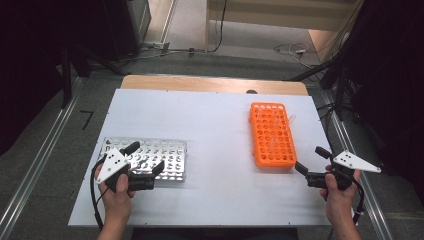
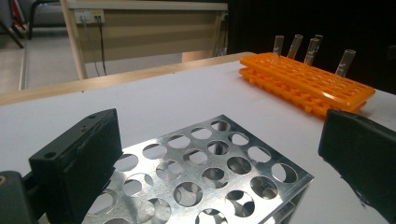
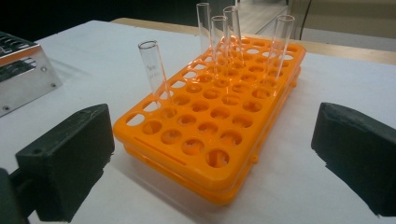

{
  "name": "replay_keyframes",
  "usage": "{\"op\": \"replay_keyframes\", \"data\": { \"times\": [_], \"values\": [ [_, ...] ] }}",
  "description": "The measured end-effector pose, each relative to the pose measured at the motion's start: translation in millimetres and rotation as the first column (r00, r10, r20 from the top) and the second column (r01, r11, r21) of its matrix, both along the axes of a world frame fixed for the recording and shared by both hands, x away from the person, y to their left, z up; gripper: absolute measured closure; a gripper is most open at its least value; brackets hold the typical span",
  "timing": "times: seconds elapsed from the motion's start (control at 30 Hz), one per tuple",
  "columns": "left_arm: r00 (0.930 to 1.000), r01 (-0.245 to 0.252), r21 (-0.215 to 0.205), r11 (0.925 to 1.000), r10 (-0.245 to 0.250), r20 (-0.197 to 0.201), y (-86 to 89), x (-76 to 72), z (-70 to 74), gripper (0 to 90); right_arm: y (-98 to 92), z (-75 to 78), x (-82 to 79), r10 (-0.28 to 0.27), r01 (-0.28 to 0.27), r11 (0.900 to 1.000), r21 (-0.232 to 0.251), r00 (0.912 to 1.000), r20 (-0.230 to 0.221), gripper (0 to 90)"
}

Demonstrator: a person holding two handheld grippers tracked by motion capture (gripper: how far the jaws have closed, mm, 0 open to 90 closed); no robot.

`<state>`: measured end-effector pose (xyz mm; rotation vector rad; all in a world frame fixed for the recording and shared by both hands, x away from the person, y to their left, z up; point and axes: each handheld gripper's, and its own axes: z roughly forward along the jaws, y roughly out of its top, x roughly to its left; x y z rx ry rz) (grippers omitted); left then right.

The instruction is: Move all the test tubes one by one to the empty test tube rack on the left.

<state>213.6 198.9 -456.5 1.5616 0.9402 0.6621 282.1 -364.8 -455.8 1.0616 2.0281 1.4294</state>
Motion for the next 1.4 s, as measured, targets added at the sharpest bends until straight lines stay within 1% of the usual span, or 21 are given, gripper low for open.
{"op": "replay_keyframes", "data": {
  "times": [0.1, 0.17, 0.23, 0.27, 0.3, 0.47, 0.57, 0.63, 0.67, 0.73, 0.87, 0.93, 0.97, 1.03, 1.07, 1.1, 1.17, 1.23, 1.27, 1.33, 1.4],
  "values": [
    [1.0, 0.005, 0.004, 1.0, -0.004, -0.002, -1.4, -2.4, 0.6, 0.0, 4.0, 2.8, 0.7, 0.003, -0.003, 1.0, -0.011, 1.0, -0.007, 0.0],
    [1.0, 0.002, 0.01, 0.9999, -0.002, -0.002, -1.7, -2.6, 0.8, 0.0, 8.7, 5.3, 1.4, 0.004, -0.004, 0.999, -0.048, 1.0, -0.007, 0.0],
    [1.0, 0.001, 0.01, 1.0, -0.001, -0.002, -1.9, -2.4, 0.9, 0.0, 12.2, 7.5, 1.5, 0.006, -0.007, 0.997, -0.071, 0.9999, -0.008, 0.0],
    [1.0, 0.002, 0.005, 1.0, -0.002, -0.002, -2.1, -2.1, 1.0, 0.0, 12.2, 7.5, 1.5, 0.006, -0.007, 0.997, -0.071, 0.9999, -0.008, 0.0],
    [1.0, 0.002, 0.01, 0.9999, -0.002, -0.004, -3.1, -1.0, 1.1, 0.0, 17.1, 10.6, 1.7, 0.017, -0.018, 0.996, -0.091, 0.9998, -0.004, 0.0],
    [1.0, 0.007, 0.007, 1.0, -0.007, -0.003, -4.7, -1.2, 1.5, 0.0, 27.3, 16.4, 6.3, 0.048, -0.048, 0.997, -0.065, 0.9989, -0.004, 2.1],
    [1.0, 0.007, -0.004, 1.0, -0.007, 0.002, -5.2, -1.9, 4.0, 0.0, 34.4, 17.8, 12.1, 0.075, -0.076, 0.996, -0.036, 0.9969, -0.024, 5.2],
    [1.0, 0.007, -0.003, 1.0, -0.007, 0.003, -5.0, -2.2, 4.7, 0.0, 37.4, 17.9, 13.8, 0.089, -0.09, 0.996, -0.03, 0.9956, -0.032, 5.8],
    [1.0, 0.006, 0.0, 1.0, -0.006, 0.003, -4.8, -2.6, 5.2, 0.0, 46.1, 16.9, 18.3, 0.1, -0.102, 0.993, -0.057, 0.9938, -0.049, 8.5],
    [1.0, 0.006, -0.003, 1.0, -0.006, 0.004, -4.4, -2.8, 5.7, 0.0, 52.4, 14.9, 22.1, 0.101, -0.105, 0.992, -0.075, 0.9933, -0.057, 14.1],
    [1.0, 0.007, -0.006, 1.0, -0.007, 0.001, -3.5, -4.4, 5.3, 0.0, 64.1, 8.4, 31.8, 0.099, -0.106, 0.992, -0.071, 0.9902, -0.098, 26.0],
    [1.0, 0.002, -0.009, 1.0, -0.002, -0.002, -3.4, -3.9, 4.9, 0.0, 71.1, 4.3, 36.0, 0.096, -0.106, 0.991, -0.083, 0.988, -0.121, 31.4],
    [1.0, 0.003, -0.011, 0.9999, -0.003, 0.001, -3.7, -3.8, 5.3, 0.0, 73.9, 2.1, 39.0, 0.107, -0.12, 0.988, -0.096, 0.9855, -0.132, 34.3],
    [1.0, 0.005, -0.012, 0.9999, -0.005, 0.004, -4.9, -3.7, 6.2, 0.0, 78.2, -1.9, 44.4, 0.1, -0.119, 0.985, -0.123, 0.9826, -0.157, 41.8],
    [1.0, 0.007, -0.013, 0.9999, -0.007, 0.003, -5.5, -3.5, 6.1, 0.0, 79.9, -5.0, 49.3, 0.094, -0.117, 0.985, -0.125, 0.9801, -0.175, 46.2],
    [1.0, 0.009, -0.004, 0.9999, -0.009, 0.001, -6.2, -3.3, 5.9, 0.0, 80.8, -6.5, 52.0, 0.088, -0.113, 0.985, -0.129, 0.9795, -0.181, 49.3],
    [0.9999, 0.013, 0.0, 0.9999, -0.013, 0.0, -7.7, -2.8, 5.3, 0.0, 83.6, -9.9, 57.7, 0.067, -0.095, 0.986, -0.136, 0.978, -0.198, 53.5],
    [0.9999, 0.014, 0.005, 0.9999, -0.014, -0.001, -8.7, -3.0, 5.4, 0.0, 85.5, -12.4, 59.7, 0.062, -0.087, 0.989, -0.122, 0.9776, -0.201, 58.7],
    [0.9999, 0.014, 0.005, 0.9999, -0.014, -0.001, -8.7, -3.0, 5.4, 0.0, 86.9, -13.8, 59.2, 0.06, -0.086, 0.988, -0.127, 0.9794, -0.193, 59.8],
    [0.9999, 0.014, 0.006, 0.9999, -0.014, -0.001, -8.8, -3.3, 5.3, 0.0, 89.0, -16.2, 57.3, 0.051, -0.077, 0.987, -0.139, 0.982, -0.182, 60.8],
    [0.9999, 0.016, 0.005, 0.9999, -0.016, -0.003, -8.8, -3.2, 5.0, 0.0, 89.4, -17.2, 55.9, 0.047, -0.071, 0.988, -0.137, 0.9841, -0.171, 60.6]
  ]
}}
